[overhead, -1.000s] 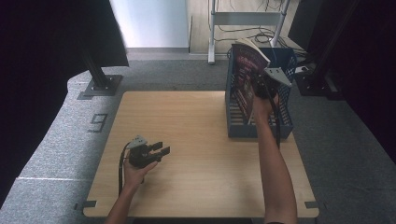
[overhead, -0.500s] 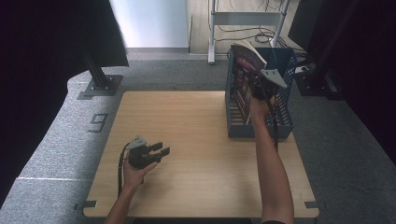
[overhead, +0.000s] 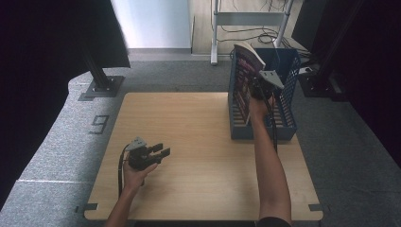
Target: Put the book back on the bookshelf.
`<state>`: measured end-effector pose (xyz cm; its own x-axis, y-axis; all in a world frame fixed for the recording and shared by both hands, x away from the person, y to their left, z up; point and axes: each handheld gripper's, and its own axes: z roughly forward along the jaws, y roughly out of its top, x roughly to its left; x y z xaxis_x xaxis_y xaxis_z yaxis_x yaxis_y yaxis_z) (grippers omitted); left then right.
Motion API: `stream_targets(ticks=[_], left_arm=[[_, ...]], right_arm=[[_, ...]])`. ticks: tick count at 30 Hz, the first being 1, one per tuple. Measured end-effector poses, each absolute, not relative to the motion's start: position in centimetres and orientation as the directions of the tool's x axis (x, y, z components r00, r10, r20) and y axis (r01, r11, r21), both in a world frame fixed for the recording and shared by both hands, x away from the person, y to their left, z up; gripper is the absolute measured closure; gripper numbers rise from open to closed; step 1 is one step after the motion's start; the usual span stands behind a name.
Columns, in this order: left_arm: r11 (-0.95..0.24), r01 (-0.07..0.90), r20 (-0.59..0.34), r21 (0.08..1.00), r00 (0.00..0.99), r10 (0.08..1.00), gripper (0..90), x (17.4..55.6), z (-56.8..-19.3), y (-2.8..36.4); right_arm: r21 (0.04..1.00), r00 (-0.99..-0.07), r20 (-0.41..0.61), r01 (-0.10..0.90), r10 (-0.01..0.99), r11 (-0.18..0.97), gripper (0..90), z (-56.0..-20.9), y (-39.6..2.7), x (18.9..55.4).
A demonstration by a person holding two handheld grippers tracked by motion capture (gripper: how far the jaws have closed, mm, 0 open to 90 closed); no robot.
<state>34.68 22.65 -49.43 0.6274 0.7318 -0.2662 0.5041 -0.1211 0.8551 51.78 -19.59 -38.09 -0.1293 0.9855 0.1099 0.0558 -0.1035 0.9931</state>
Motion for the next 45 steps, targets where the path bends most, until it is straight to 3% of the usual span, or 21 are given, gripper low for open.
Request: stream_targets(ticks=[29,45], left_arm=[[-0.117,0.498,-0.267,0.859,0.631,0.728,52.0,34.6,-49.2,22.8],[-0.11,0.488,-0.267,0.866,0.638,0.722,51.9,34.3,-48.7,22.6]], right_arm=[[0.99,-0.144,0.106,0.112,0.984,-0.09,79.3,-42.2,-17.7,51.9],[0.97,-0.178,0.08,0.241,0.981,-0.035,74.2,-42.7,-18.1,50.1]])
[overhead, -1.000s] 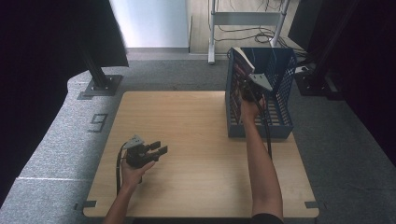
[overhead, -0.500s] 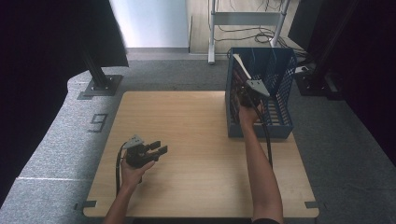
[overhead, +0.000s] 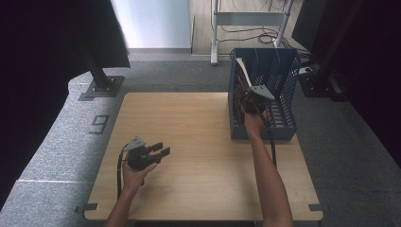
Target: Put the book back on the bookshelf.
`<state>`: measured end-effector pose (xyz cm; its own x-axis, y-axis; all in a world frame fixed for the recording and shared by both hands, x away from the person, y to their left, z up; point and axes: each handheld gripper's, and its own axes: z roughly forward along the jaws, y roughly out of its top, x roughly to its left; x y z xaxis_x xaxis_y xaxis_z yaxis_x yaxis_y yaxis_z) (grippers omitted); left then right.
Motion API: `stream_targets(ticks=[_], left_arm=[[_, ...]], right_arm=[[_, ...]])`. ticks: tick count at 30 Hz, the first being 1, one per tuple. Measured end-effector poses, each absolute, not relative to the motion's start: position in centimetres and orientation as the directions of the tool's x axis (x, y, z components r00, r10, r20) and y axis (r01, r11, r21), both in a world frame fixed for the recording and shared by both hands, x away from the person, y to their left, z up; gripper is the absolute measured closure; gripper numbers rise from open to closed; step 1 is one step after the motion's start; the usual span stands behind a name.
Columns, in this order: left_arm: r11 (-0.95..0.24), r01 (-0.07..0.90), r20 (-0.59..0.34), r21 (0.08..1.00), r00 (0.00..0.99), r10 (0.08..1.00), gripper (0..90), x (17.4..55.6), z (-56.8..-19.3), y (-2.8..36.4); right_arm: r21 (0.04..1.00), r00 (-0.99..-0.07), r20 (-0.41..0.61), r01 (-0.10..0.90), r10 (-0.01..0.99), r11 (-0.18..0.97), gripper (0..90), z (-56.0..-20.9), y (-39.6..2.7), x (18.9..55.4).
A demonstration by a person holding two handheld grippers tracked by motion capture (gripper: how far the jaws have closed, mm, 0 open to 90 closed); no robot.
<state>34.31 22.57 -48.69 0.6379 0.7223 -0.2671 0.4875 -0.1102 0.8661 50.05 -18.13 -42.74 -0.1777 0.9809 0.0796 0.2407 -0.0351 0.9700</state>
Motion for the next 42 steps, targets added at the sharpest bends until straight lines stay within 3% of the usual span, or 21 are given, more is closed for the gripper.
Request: stream_targets(ticks=[7,26,42], left_arm=[[-0.105,0.489,-0.273,0.866,0.638,0.72,51.8,34.4,-48.7,22.7],[-0.092,0.491,-0.282,0.866,0.632,0.722,51.8,34.7,-49.0,23.2],[-0.098,0.491,-0.278,0.866,0.635,0.721,51.9,34.6,-49.0,22.9]], right_arm=[[0.97,-0.151,0.019,0.243,0.988,0.018,81.3,-43.1,-17.8,50.3],[0.987,-0.081,0.061,0.151,0.995,-0.048,81.6,-43.8,-18.1,52.8],[0.985,-0.08,0.056,0.17,0.995,-0.042,81.6,-42.6,-18.1,52.3]])
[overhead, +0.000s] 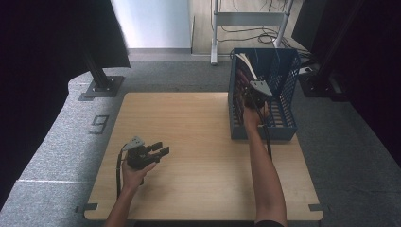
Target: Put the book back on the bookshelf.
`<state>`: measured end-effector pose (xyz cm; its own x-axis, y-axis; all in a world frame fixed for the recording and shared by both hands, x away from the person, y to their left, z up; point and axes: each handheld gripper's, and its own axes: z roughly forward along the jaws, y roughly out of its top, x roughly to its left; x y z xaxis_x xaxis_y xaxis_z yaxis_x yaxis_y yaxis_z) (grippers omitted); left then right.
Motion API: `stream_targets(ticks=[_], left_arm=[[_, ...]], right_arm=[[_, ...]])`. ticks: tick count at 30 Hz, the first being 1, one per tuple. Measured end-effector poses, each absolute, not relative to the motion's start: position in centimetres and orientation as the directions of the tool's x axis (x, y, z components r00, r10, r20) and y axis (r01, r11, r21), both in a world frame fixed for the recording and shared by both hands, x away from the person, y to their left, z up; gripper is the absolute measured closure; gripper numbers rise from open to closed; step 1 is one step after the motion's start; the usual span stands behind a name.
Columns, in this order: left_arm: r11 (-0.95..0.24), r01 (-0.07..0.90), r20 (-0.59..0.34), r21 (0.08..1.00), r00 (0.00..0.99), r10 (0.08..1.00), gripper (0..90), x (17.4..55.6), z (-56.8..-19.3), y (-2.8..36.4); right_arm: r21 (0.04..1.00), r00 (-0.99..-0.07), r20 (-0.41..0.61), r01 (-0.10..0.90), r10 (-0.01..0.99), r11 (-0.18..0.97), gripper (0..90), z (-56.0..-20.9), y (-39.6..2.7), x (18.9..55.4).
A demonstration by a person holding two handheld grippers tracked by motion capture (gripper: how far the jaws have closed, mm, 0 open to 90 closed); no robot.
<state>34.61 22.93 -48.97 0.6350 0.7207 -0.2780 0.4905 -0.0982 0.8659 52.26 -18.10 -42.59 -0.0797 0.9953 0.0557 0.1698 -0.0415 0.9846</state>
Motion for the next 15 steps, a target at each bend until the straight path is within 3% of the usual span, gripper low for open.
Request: stream_targets(ticks=[15], left_arm=[[-0.088,0.488,-0.28,0.869,0.628,0.726,52.0,34.6,-48.9,23.3]], right_arm=[[0.99,-0.028,0.048,0.133,0.998,-0.044,81.5,-42.4,-17.1,54.0]])
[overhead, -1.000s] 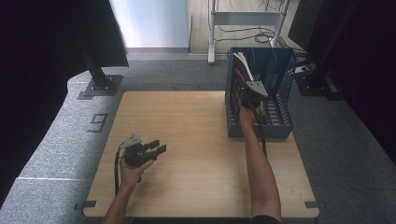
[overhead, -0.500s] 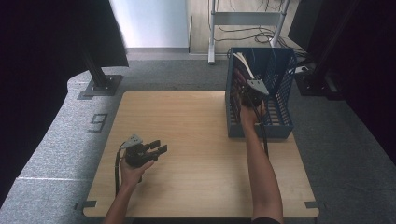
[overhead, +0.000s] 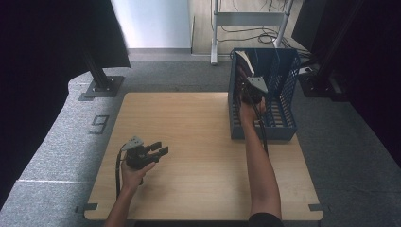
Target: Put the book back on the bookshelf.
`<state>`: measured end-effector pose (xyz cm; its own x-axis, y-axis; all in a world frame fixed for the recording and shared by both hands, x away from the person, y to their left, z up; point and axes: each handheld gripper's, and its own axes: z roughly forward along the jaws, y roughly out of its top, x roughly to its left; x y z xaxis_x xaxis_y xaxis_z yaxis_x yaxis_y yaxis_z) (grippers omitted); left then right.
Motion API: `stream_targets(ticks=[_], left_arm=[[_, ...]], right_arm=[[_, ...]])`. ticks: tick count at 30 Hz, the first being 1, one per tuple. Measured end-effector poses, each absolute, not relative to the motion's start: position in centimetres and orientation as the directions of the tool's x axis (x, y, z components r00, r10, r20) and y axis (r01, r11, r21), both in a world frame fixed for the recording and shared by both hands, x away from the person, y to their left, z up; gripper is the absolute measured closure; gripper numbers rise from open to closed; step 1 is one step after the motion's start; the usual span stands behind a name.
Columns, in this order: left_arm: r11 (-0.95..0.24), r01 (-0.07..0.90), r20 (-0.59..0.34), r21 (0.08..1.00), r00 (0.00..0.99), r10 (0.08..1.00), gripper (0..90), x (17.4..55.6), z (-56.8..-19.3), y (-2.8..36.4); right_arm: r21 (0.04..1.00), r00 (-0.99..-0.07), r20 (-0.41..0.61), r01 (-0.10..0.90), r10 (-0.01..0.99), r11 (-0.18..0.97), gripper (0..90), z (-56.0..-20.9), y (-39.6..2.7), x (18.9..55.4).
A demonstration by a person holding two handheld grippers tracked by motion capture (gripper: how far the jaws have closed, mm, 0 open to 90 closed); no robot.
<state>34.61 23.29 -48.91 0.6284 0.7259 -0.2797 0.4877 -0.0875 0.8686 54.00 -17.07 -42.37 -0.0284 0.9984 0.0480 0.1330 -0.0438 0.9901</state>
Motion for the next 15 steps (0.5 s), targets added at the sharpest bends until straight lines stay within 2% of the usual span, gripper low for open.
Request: stream_targets(ticks=[6,15], left_arm=[[-0.08,0.489,-0.284,0.869,0.624,0.728,52.0,34.5,-48.9,23.5],[-0.088,0.479,-0.277,0.873,0.636,0.72,52.0,34.2,-48.6,23.1]], right_arm=[[0.994,-0.03,0.015,0.108,0.999,-0.012,81.4,-43.2,-16.1,54.3],[0.993,-0.142,-0.05,0.1,0.989,0.064,75.5,-43.1,-14.6,53.1]])
